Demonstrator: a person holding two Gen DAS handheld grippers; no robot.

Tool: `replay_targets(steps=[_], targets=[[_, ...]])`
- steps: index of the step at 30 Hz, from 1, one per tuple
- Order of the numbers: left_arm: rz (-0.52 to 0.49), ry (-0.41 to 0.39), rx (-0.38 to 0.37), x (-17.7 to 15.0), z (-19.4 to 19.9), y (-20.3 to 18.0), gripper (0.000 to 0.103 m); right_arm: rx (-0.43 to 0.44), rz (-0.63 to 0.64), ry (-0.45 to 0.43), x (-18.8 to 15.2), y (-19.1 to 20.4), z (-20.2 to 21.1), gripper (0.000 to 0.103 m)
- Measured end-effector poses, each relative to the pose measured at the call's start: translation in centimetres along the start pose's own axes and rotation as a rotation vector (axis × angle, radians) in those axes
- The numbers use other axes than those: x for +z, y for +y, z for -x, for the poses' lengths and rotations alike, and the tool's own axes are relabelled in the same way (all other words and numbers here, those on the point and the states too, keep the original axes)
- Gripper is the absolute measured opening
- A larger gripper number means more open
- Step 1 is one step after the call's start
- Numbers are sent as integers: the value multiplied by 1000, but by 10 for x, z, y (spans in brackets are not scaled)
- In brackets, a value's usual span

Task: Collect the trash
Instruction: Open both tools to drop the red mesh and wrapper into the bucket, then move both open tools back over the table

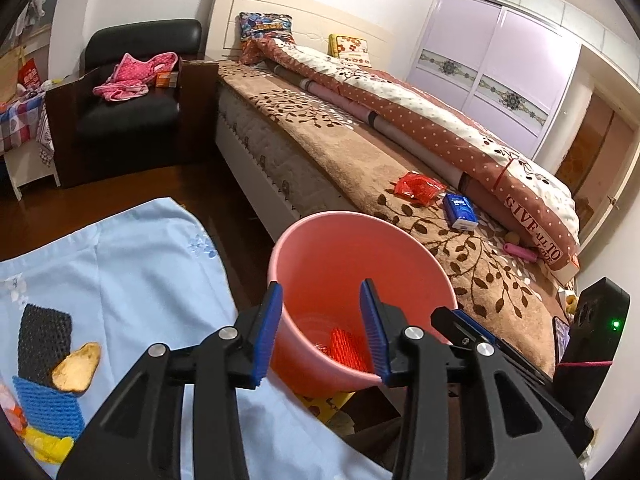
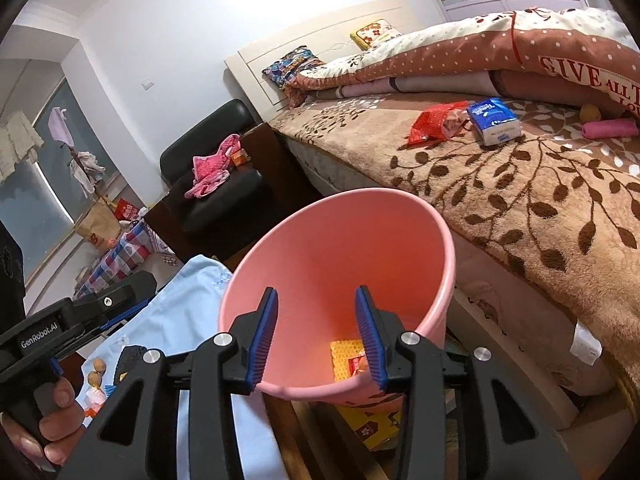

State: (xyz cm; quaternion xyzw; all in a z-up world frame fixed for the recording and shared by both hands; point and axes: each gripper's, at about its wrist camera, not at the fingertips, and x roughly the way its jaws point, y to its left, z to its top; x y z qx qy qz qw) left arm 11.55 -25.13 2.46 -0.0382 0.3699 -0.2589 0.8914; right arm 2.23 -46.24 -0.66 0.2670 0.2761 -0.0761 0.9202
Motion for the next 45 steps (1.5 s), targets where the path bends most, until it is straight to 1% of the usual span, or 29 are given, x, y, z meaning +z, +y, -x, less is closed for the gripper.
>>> replay_targets(steps=[3, 8, 16, 18, 23, 30, 34, 37, 40, 45], targets=[[11, -9, 7, -2, 9, 5, 41, 11, 16, 2, -1, 9, 2, 40], [14, -30, 41, -9, 28, 17, 41, 34, 47, 8, -6, 27, 8, 42], [39, -63, 124, -22, 64, 47, 41, 84, 109, 9, -21, 62, 19, 43], [51, -69, 153, -27, 73, 56, 41, 100, 125, 12, -26, 72, 21, 43], [72, -84, 197, -42, 93, 78, 41, 138, 163, 26, -38, 95, 23, 43], [101, -109, 288, -70, 131, 121, 40, 189, 220, 69, -56, 125, 19, 43], [104, -120, 373, -87, 156, 147, 40, 206, 254, 101, -66, 139, 14, 43], [109, -117, 440, -102, 171, 166, 40, 212, 269, 122, -73, 147, 10, 43], [133, -94, 469, -115, 180, 182, 40, 217, 285, 145, -79, 154, 6, 43], [163, -46, 504, -133, 183, 204, 40, 226, 307, 183, -87, 164, -3, 43]])
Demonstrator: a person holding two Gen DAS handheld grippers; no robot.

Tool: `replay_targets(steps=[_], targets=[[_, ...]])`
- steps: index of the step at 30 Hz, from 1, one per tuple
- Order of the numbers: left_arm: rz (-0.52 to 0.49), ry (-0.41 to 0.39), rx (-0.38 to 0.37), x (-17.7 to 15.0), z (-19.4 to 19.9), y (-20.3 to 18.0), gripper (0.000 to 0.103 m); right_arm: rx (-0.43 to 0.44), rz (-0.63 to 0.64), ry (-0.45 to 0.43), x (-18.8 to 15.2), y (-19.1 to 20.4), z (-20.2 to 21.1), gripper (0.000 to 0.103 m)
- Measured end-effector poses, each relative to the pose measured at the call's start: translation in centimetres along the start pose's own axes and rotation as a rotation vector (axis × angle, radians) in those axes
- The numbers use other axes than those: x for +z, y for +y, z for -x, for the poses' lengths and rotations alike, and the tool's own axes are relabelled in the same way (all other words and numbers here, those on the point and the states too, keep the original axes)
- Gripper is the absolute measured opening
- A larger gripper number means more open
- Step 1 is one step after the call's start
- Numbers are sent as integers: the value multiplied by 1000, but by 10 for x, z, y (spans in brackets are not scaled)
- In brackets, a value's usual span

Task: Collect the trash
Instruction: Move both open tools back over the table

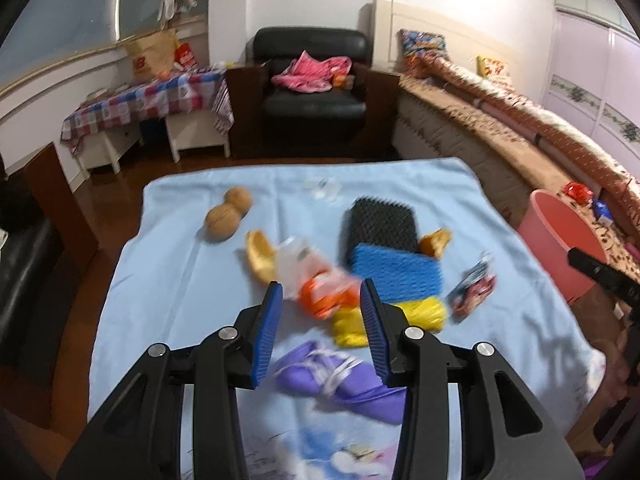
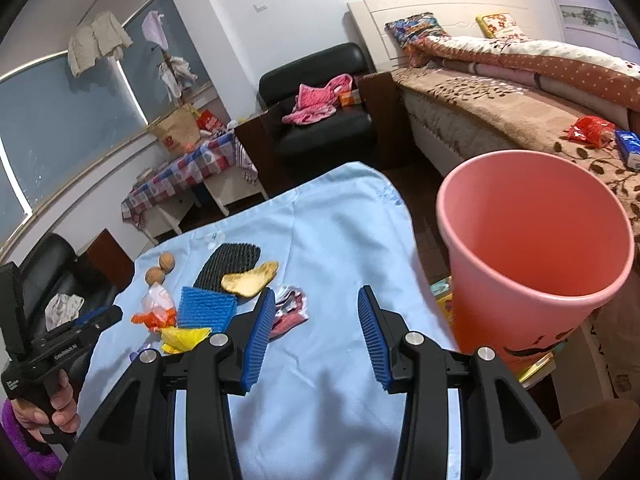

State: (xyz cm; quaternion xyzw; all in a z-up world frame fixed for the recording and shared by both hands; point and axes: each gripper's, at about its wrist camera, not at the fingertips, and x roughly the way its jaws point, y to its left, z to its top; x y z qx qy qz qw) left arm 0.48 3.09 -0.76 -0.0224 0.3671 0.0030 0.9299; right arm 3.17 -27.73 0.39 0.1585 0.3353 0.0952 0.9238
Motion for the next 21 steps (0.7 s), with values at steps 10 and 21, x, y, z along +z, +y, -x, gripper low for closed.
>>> replay_targets(steps=[10, 21], targets=[[149, 50, -83, 8, -21, 5, 40, 42, 70, 51, -6, 24, -16, 43], [-35, 14, -80, 4, -32, -11, 40, 109, 166, 111, -17, 50, -25, 43]])
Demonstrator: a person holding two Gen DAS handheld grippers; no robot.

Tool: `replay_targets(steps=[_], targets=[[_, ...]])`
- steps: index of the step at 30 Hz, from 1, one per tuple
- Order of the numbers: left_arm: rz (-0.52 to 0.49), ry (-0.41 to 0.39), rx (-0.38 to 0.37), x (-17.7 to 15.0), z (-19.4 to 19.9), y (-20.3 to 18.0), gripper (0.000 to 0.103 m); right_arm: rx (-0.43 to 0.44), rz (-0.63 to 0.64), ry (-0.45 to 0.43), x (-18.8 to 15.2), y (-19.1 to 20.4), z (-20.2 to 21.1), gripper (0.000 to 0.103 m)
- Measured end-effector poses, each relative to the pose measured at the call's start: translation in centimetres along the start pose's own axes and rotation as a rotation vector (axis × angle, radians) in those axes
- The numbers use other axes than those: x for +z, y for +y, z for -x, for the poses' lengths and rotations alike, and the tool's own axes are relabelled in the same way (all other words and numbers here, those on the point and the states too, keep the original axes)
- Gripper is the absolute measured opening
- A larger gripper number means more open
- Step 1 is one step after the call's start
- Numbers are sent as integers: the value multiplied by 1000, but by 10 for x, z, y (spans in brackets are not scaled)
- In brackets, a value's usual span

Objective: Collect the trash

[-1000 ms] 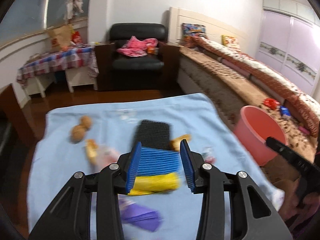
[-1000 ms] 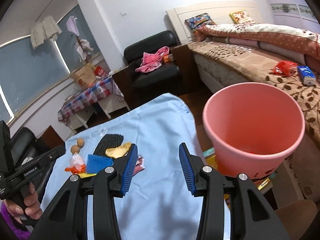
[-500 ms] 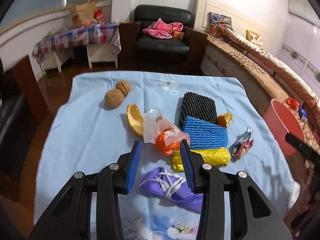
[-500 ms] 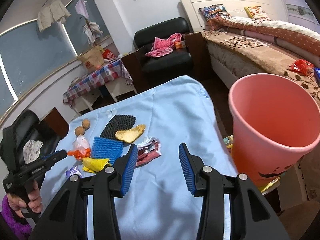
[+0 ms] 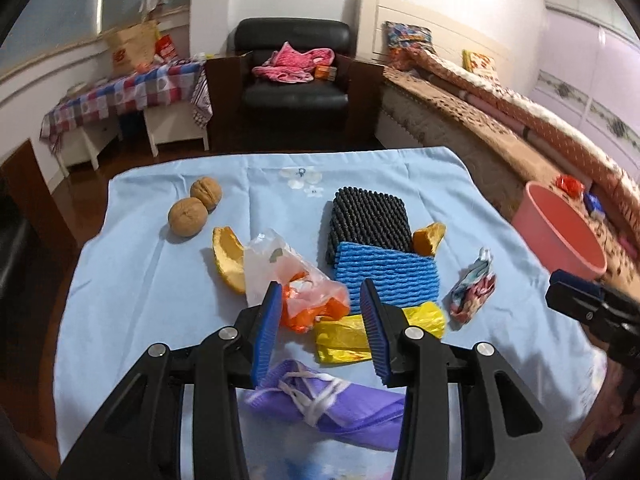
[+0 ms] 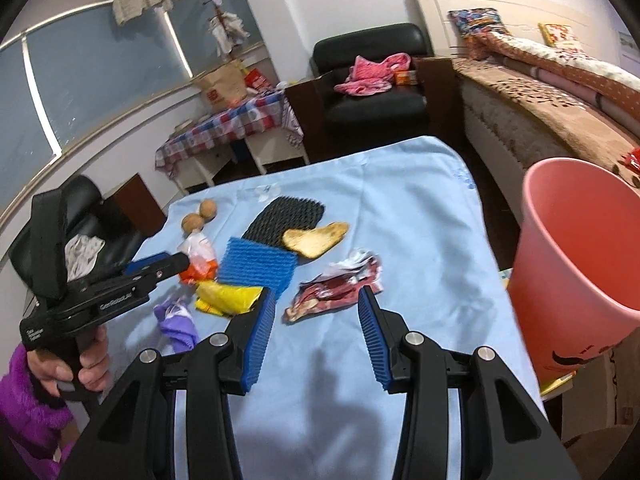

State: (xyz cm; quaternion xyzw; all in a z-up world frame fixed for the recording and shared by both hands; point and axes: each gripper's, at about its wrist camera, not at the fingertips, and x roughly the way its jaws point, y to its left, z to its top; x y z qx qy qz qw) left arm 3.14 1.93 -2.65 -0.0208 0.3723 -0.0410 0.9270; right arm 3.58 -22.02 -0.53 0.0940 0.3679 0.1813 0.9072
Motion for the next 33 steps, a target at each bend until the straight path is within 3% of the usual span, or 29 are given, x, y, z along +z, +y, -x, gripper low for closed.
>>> replay_targets(steps=[7, 12, 13, 15, 20, 22, 25, 33], targets=[[-145, 2, -19, -3, -8, 2, 40, 33, 36, 43, -2, 13, -11, 43], [-178, 18, -24, -6, -15, 8, 40, 65, 53, 85, -2, 21, -23, 43], [-183, 17, -22, -7, -15, 7, 38, 71, 56, 91, -2, 22, -25, 43], [-194, 18, -21, -8, -18, 8, 23, 90, 63, 105, -2, 26, -29, 43], [-176, -8, -30, -7, -13, 13, 17, 116, 101, 128, 1, 39, -38, 43], [-149, -24, -43, -5, -8, 16, 16, 128, 120, 134, 3, 43, -41, 49], [-108, -40, -59, 0, 1, 22, 16, 133, 163, 145, 6, 51, -50, 51], [-23, -35, -85, 5, 10, 35, 16, 104, 250, 268, 5, 64, -90, 50]])
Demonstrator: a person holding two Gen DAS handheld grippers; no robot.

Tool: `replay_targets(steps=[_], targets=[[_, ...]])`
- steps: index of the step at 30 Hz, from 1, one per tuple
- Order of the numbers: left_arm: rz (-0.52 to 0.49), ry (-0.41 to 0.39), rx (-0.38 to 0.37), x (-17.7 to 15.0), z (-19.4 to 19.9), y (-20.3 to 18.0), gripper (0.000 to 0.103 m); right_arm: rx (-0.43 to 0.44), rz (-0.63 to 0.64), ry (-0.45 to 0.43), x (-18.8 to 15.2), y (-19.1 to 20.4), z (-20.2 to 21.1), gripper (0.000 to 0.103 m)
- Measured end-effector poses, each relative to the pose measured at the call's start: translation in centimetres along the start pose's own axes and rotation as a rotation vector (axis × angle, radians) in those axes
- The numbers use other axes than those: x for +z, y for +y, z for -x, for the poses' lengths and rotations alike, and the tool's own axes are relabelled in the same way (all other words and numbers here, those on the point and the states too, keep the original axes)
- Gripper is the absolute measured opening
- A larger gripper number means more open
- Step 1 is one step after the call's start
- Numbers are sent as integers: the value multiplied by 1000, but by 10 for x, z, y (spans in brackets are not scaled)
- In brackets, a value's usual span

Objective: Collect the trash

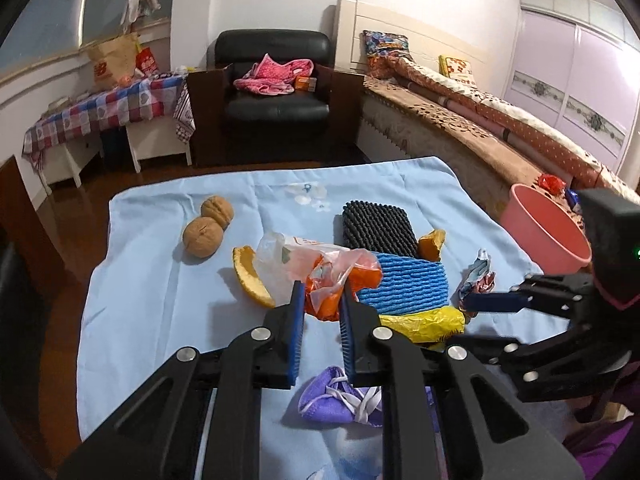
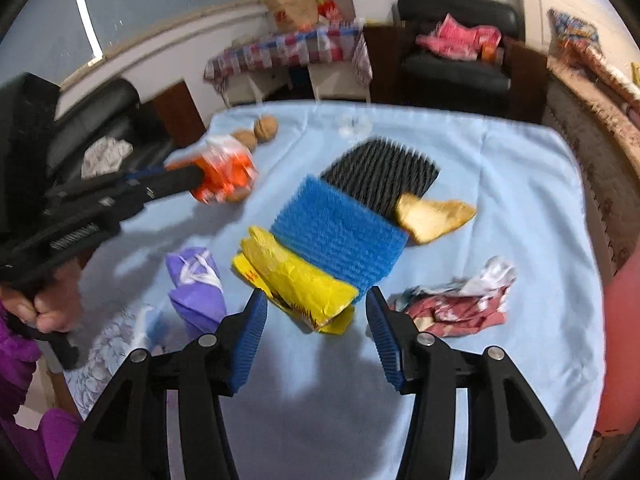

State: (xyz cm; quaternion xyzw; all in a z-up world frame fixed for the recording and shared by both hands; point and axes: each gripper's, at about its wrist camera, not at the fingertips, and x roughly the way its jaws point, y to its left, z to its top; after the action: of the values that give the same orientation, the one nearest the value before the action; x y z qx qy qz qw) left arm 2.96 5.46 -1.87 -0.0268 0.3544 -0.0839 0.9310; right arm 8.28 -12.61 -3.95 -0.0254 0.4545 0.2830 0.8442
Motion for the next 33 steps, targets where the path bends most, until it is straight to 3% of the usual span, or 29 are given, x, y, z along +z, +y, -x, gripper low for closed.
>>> replay_targets(steps=[2, 4, 9, 11, 28, 33], targets=[[20, 7, -2, -1, 0, 3, 16, 11, -11, 22, 1, -2, -6, 41], [40, 12, -10, -2, 0, 6, 16, 6, -14, 39, 2, -3, -10, 25], [56, 10, -6, 0, 3, 6, 16, 24, -27, 36, -1, -5, -8, 11], [58, 7, -8, 1, 6, 5, 16, 35, -29, 23, -4, -3, -2, 0], [21, -25, -21, 8, 24, -19, 16, 60, -37, -138, -20, 4, 73, 0], [16, -17, -39, 7, 22, -24, 16, 63, -54, -109, -25, -2, 81, 2]])
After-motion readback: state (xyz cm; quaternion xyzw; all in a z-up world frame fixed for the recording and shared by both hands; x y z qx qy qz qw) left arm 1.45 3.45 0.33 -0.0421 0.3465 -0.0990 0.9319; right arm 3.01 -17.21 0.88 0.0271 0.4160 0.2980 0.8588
